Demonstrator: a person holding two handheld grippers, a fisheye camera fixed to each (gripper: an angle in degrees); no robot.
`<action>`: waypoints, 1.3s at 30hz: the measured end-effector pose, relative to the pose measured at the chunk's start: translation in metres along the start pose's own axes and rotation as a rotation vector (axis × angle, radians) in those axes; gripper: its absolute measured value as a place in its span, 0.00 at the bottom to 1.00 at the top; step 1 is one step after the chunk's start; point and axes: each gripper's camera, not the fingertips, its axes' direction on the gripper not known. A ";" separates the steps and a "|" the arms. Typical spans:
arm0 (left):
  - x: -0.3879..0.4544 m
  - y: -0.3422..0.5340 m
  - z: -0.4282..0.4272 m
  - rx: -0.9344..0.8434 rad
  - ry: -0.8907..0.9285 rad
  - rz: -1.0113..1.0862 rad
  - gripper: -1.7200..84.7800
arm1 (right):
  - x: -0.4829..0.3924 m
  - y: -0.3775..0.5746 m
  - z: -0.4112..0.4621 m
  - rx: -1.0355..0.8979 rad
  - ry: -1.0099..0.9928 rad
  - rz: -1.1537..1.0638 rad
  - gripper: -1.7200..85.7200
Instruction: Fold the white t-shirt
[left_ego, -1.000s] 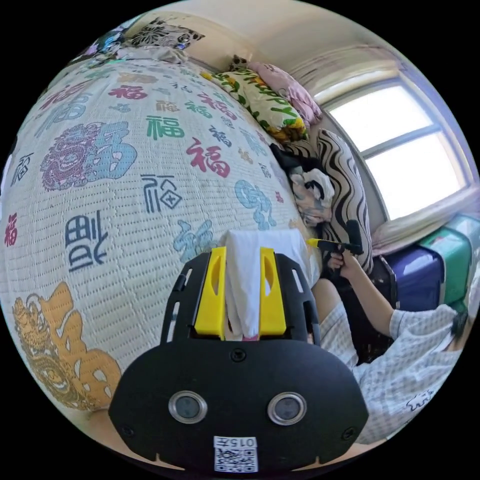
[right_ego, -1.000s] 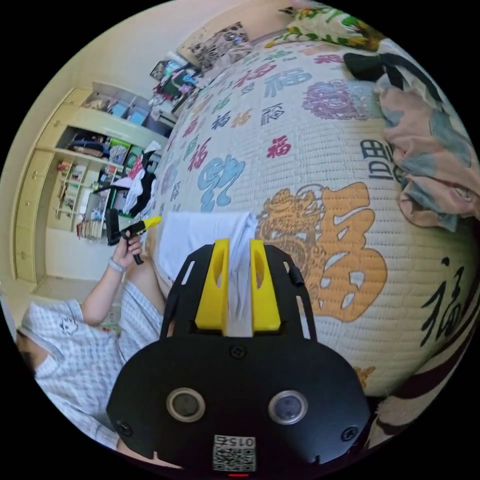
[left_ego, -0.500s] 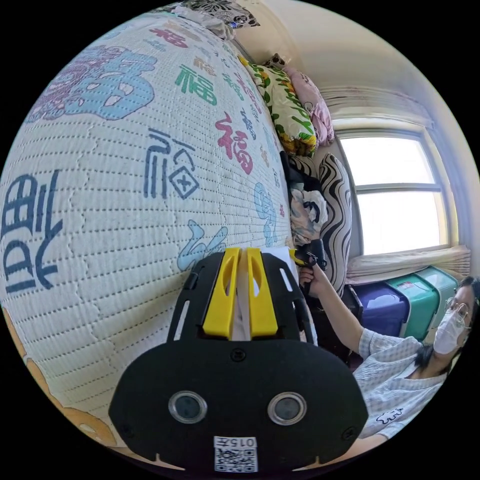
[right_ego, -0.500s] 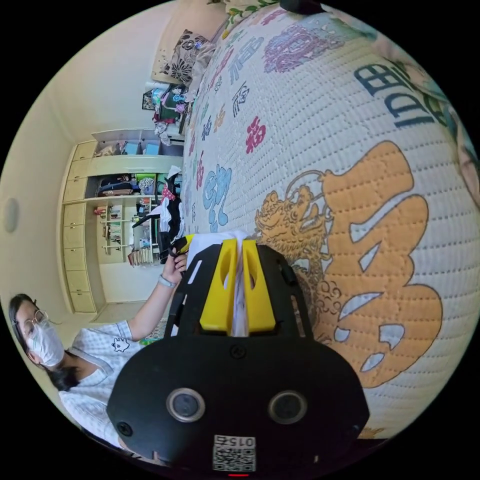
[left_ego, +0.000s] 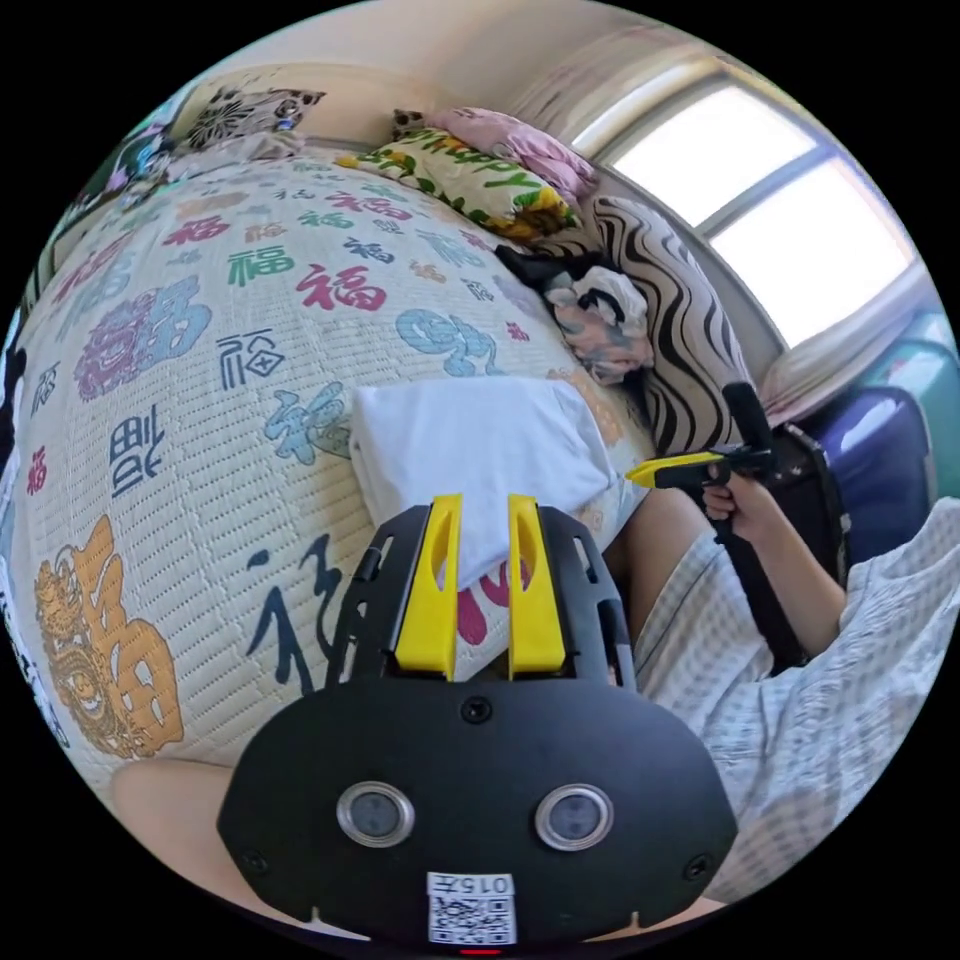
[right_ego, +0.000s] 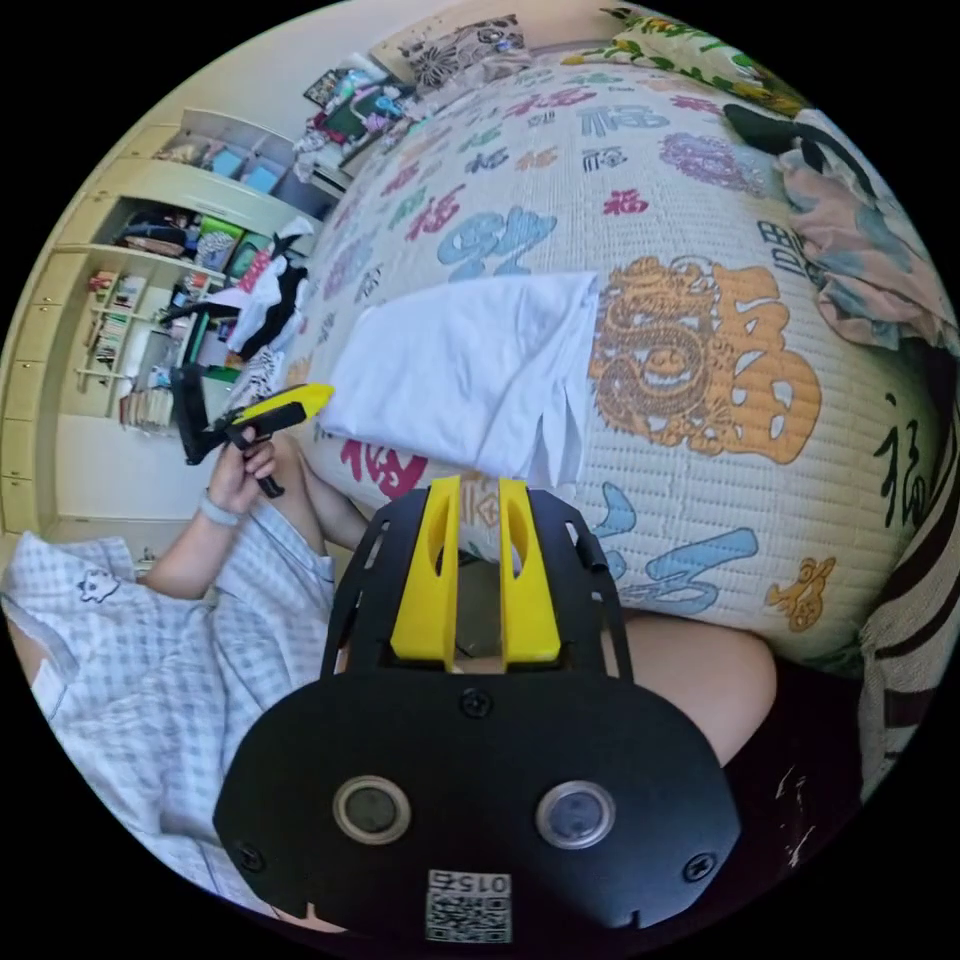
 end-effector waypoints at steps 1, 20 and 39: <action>0.008 0.001 0.009 -0.033 -0.045 0.025 0.11 | -0.005 -0.002 0.012 -0.025 0.031 0.012 0.10; 0.009 0.001 0.025 -0.121 -0.122 0.013 0.02 | -0.032 -0.041 0.052 -0.142 0.204 -0.167 0.01; -0.037 -0.008 -0.033 -0.184 -0.086 0.048 0.01 | -0.022 -0.102 0.082 -0.150 0.050 -0.248 0.02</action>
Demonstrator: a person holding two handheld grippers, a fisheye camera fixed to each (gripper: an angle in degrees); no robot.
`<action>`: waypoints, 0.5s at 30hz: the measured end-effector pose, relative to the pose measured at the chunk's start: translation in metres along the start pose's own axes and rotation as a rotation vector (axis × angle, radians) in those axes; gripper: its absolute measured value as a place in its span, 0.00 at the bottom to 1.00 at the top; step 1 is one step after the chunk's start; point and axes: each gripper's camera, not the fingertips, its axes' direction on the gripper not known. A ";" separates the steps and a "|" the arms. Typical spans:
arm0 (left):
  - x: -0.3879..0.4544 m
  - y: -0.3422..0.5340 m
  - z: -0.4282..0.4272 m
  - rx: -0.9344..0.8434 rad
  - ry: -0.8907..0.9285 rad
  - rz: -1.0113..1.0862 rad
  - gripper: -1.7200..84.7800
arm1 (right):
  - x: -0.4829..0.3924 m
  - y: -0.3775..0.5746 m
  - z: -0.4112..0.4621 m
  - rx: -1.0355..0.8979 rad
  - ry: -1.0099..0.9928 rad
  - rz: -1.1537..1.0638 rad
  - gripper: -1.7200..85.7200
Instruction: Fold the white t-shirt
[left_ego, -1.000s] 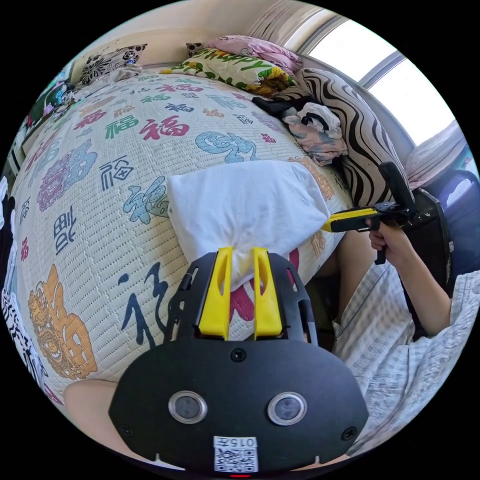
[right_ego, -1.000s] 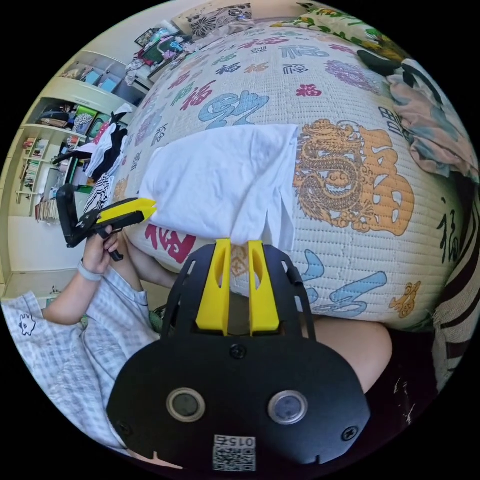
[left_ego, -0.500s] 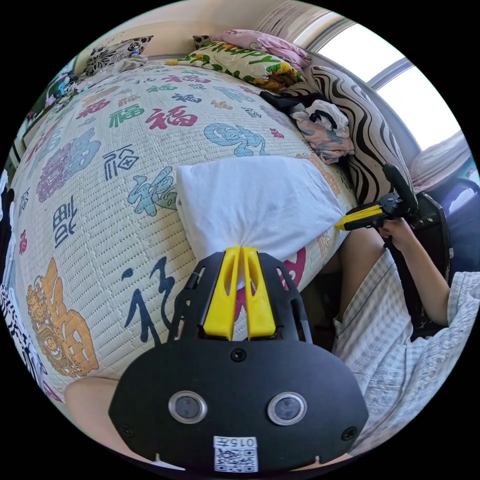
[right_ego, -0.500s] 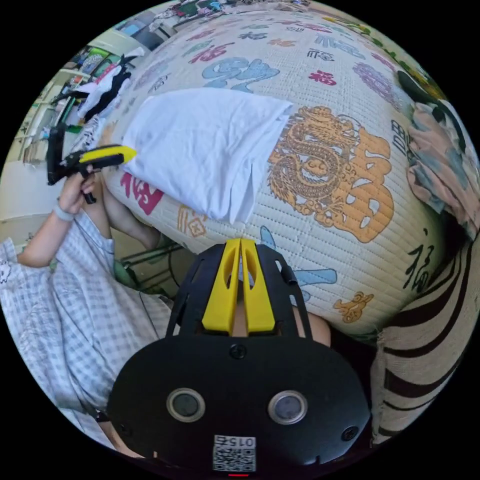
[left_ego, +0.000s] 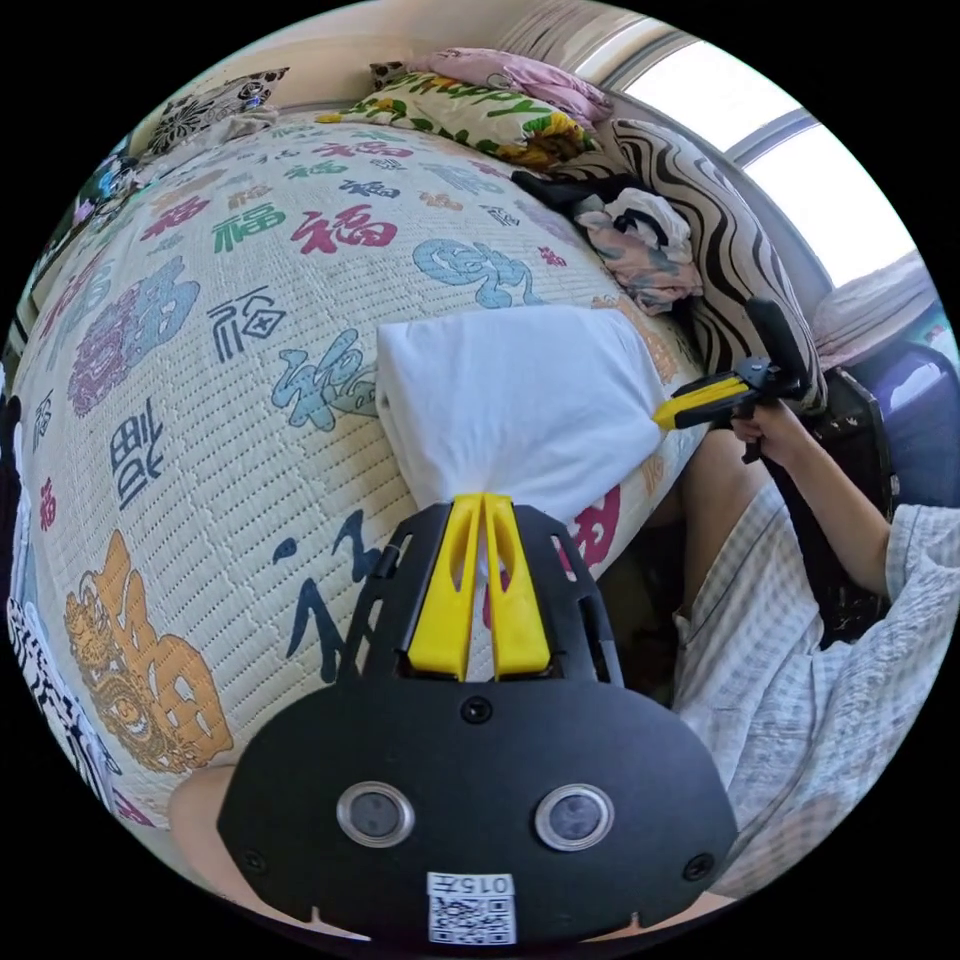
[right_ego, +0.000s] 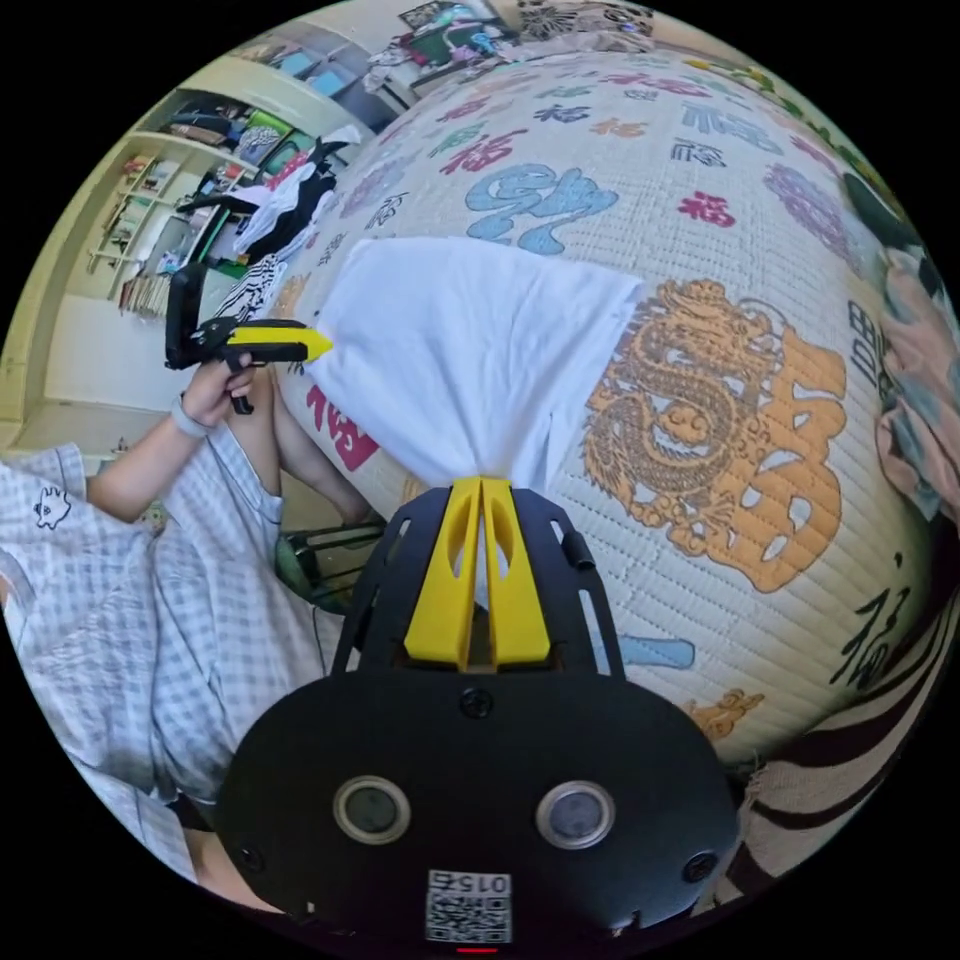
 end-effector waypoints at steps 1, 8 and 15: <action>-0.006 0.000 -0.007 -0.014 0.006 -0.003 0.02 | 0.006 0.001 -0.003 0.005 0.007 0.011 0.02; -0.101 0.011 -0.046 0.113 0.370 -0.246 0.14 | 0.074 0.002 -0.022 0.270 -0.331 0.130 0.11; -0.155 -0.001 -0.047 0.074 0.504 -0.255 0.20 | 0.104 -0.047 0.012 0.203 -0.461 0.145 0.16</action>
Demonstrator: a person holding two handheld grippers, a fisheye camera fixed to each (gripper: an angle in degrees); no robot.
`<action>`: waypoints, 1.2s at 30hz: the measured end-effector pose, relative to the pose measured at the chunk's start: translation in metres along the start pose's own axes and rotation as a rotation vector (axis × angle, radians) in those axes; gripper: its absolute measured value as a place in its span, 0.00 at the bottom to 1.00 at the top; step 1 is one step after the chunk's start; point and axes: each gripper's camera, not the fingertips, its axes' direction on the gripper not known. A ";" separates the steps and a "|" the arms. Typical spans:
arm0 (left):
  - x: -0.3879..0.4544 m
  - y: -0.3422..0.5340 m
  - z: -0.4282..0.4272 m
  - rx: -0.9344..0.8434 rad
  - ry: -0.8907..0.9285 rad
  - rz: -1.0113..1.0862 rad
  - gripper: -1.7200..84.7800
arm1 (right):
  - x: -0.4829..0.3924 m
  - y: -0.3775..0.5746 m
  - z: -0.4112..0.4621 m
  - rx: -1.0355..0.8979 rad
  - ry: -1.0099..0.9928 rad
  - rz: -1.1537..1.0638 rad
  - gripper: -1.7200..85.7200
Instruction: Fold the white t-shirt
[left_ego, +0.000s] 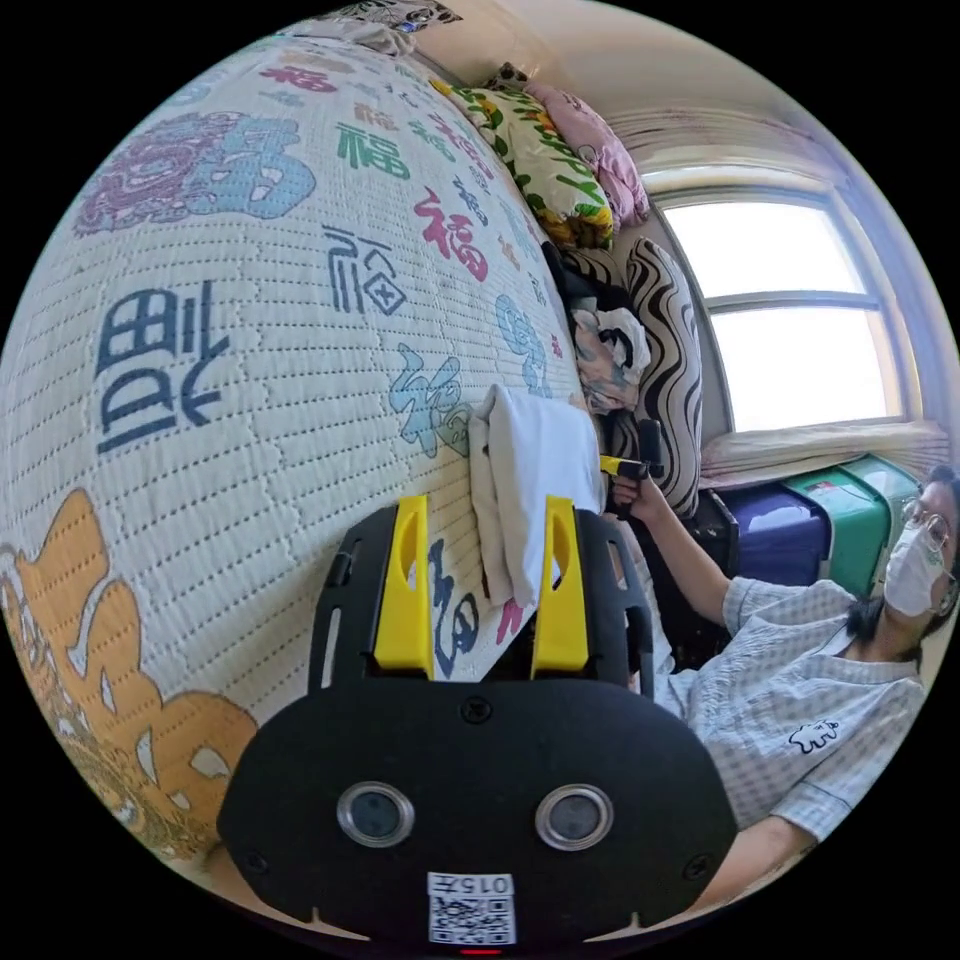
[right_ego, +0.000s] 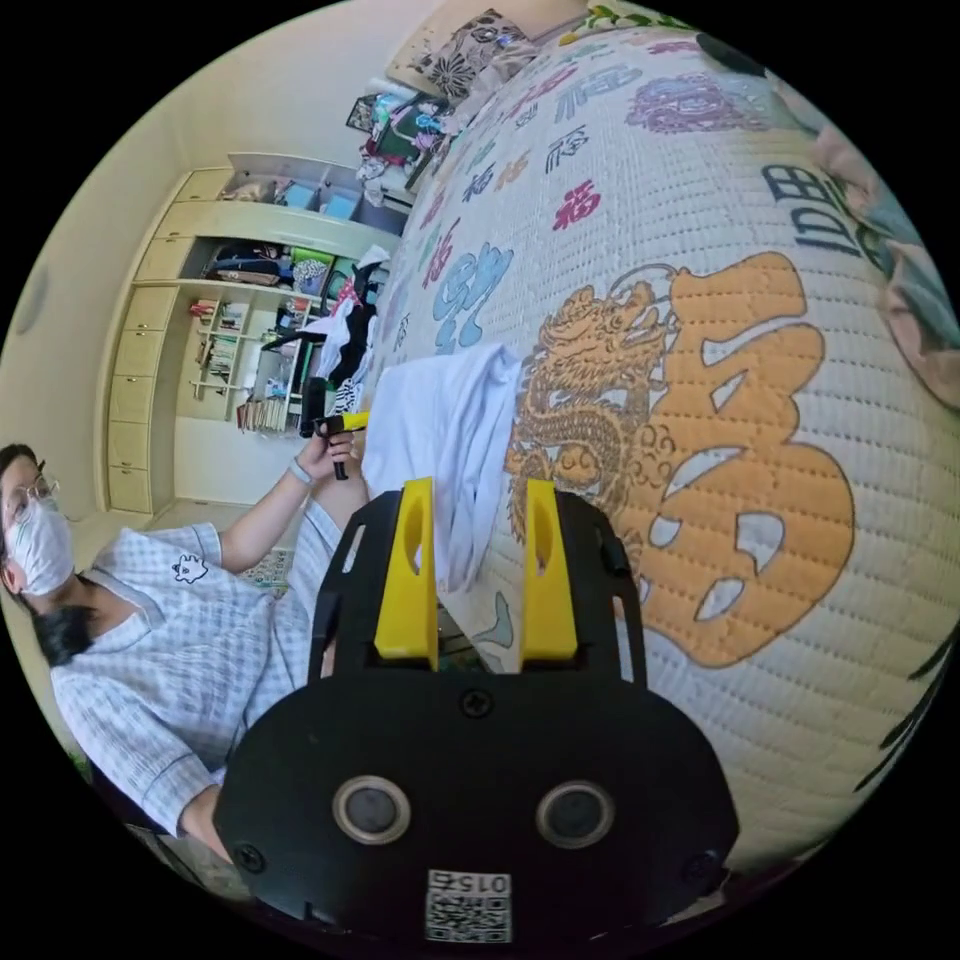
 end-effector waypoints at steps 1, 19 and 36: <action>0.000 -0.004 0.000 -0.005 0.028 0.015 0.20 | 0.003 -0.008 0.005 -0.014 -0.040 -0.007 0.17; -0.008 0.002 -0.056 0.012 0.314 0.071 0.08 | -0.066 -0.119 0.127 -0.161 -0.186 -0.090 0.04; -0.068 0.082 -0.487 0.485 -0.097 -0.222 0.07 | -0.421 -0.452 0.489 -0.366 -0.202 -0.375 0.03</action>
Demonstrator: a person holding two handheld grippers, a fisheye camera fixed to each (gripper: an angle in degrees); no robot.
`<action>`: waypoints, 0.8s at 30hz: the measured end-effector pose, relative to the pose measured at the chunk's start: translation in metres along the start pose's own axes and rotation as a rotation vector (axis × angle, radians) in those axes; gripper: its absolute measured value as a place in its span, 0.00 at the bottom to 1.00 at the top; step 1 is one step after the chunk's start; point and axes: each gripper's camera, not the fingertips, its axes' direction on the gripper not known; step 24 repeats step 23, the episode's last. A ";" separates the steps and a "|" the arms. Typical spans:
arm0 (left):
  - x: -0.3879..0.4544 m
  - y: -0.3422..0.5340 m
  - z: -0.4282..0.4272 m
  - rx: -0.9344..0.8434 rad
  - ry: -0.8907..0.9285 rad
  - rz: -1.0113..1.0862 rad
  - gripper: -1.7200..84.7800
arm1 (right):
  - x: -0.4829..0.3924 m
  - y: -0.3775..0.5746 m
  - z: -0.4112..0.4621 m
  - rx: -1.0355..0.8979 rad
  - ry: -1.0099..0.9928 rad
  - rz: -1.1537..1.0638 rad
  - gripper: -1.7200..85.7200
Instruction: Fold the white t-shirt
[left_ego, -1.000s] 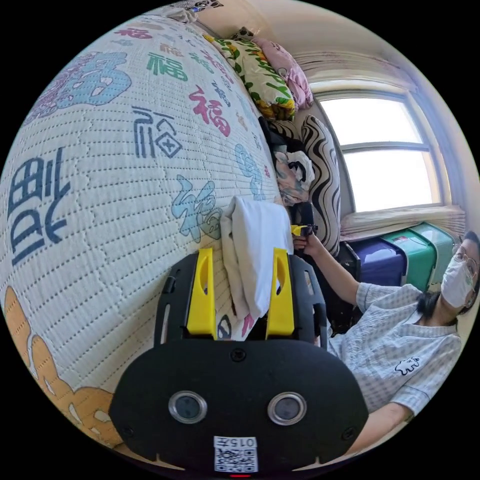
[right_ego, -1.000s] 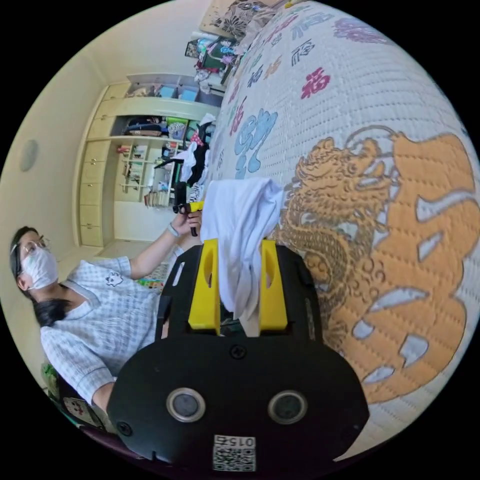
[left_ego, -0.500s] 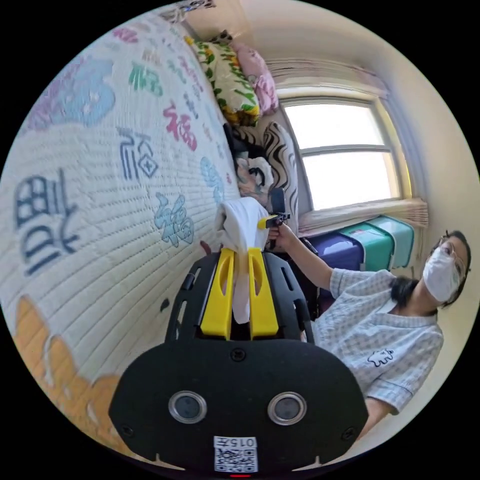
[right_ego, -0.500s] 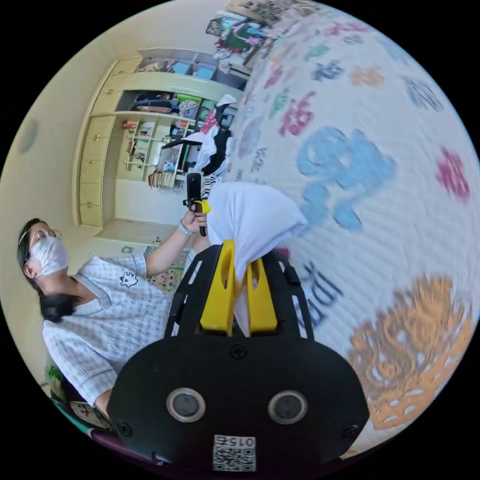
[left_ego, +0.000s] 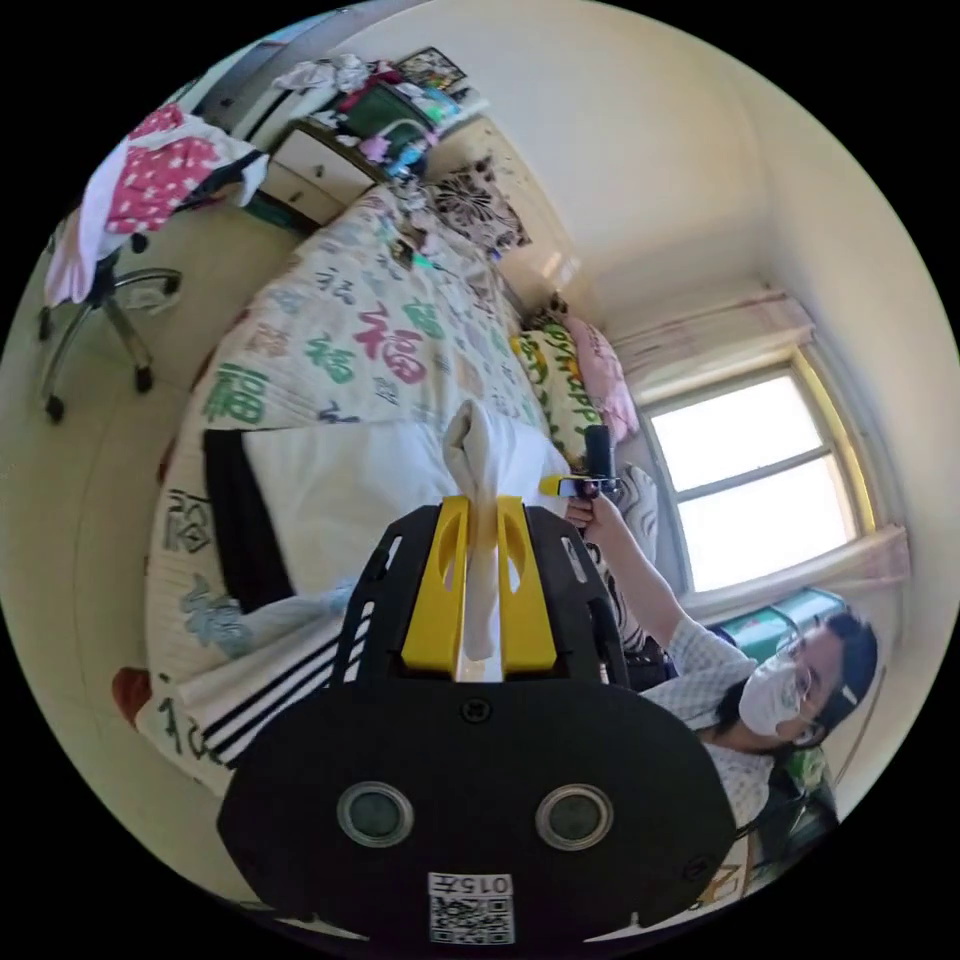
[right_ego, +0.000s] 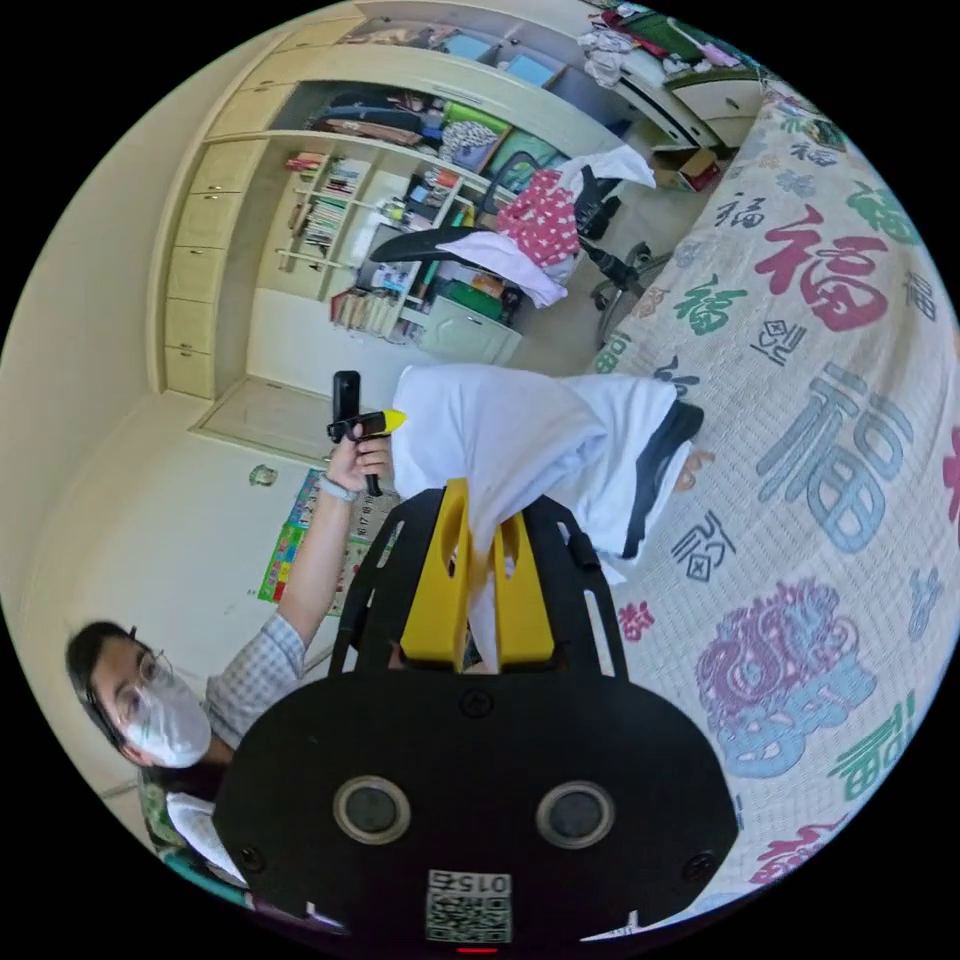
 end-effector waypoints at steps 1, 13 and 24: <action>-0.013 -0.001 0.001 -0.004 -0.038 -0.046 0.07 | 0.003 -0.021 0.019 -0.022 0.033 0.027 0.03; -0.042 0.137 0.023 0.228 -0.297 0.064 0.11 | 0.017 -0.020 0.086 0.109 0.260 0.038 0.09; 0.025 0.387 0.089 0.279 -0.719 0.037 0.18 | -0.103 0.098 0.261 -0.244 0.439 -0.388 0.13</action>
